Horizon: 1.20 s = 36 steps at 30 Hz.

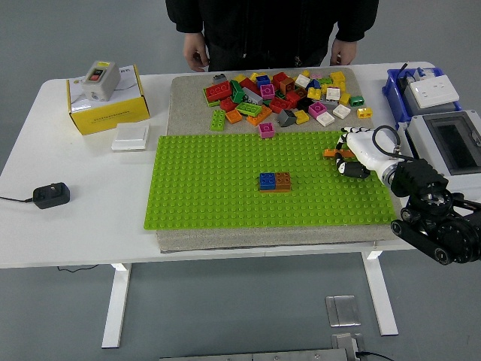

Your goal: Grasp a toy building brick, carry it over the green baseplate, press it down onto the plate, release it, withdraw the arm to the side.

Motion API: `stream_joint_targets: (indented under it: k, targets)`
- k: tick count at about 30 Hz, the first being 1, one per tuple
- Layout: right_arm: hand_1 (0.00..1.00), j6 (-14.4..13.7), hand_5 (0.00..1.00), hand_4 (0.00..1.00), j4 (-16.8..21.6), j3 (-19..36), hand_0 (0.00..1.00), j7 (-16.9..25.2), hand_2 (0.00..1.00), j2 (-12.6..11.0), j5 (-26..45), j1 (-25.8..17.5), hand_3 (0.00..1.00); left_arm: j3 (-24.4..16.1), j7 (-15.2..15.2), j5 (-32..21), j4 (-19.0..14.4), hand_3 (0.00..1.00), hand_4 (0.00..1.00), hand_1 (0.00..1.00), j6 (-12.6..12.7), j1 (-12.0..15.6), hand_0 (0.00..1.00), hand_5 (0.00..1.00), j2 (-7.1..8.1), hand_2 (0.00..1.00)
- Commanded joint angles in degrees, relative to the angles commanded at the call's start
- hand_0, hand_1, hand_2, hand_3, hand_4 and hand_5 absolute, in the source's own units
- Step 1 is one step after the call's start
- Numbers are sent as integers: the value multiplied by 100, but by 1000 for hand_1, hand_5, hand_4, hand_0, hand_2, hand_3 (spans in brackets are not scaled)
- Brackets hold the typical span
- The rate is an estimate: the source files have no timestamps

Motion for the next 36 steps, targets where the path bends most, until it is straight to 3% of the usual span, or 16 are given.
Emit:
stream_joint_targets:
  k: [19, 20, 25, 26, 31, 32, 36]
  targets:
    - [909, 41, 360, 332, 196, 90, 790, -15, 941, -60, -2, -57, 612, -57, -6, 53, 0, 709, 467, 605, -5, 12, 635, 574, -2, 580]
    - [916, 39, 371, 364, 228, 102, 794, -18, 952, -69, -1, -60, 683, -65, -6, 60, 0, 708, 467, 605, -5, 14, 635, 574, -2, 580]
    - [916, 28, 371, 364, 325, 178, 794, -33, 952, -94, -17, -82, 683, -80, -3, 72, 0, 708, 467, 605, -8, 16, 635, 574, -6, 580]
    - [919, 27, 380, 381, 341, 192, 797, -35, 959, -99, -19, -88, 736, -75, -3, 66, 0, 708, 467, 605, -7, 16, 635, 575, -7, 580]
    - [919, 21, 380, 381, 446, 254, 797, -47, 959, -147, -9, -126, 736, -67, -2, 57, 0, 708, 467, 605, -7, 23, 635, 575, -9, 580]
    - [925, 22, 404, 427, 461, 264, 802, -49, 977, -155, -7, -132, 819, -69, -2, 58, 0, 707, 467, 605, -7, 25, 635, 576, -9, 579]
    - [925, 24, 404, 427, 567, 336, 802, -62, 977, -216, 24, -152, 819, -97, 0, 86, 0, 707, 467, 605, -9, 30, 635, 576, -7, 579]
